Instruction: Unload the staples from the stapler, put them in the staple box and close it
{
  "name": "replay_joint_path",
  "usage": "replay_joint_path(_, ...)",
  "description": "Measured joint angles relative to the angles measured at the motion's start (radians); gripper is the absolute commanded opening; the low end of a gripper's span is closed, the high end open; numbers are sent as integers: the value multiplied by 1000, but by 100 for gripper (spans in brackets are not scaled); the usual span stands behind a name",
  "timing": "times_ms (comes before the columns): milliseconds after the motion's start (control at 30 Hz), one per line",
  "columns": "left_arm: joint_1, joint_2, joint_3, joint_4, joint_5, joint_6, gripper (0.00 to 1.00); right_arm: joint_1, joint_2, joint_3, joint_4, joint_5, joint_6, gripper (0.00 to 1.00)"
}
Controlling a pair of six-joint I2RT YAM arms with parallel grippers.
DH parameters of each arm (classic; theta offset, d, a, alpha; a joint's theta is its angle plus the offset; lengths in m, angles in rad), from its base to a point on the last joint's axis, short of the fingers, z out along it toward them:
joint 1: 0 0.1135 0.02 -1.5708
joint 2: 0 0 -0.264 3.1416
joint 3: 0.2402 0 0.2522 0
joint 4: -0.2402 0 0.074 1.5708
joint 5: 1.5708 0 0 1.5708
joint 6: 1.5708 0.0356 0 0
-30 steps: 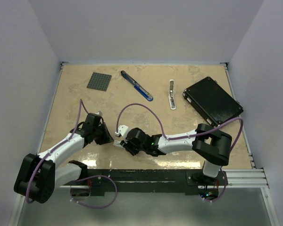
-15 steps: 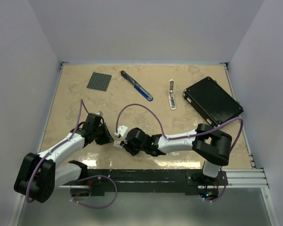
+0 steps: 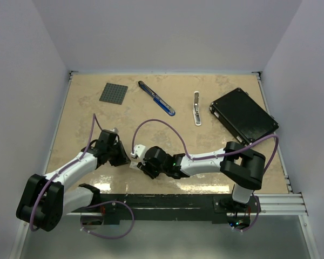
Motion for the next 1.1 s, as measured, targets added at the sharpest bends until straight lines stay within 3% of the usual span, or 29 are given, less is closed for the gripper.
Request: replay_joint_path(1100,-26,11,0,10,-13,-4,24,0,2,-6,22,-14,-30,36)
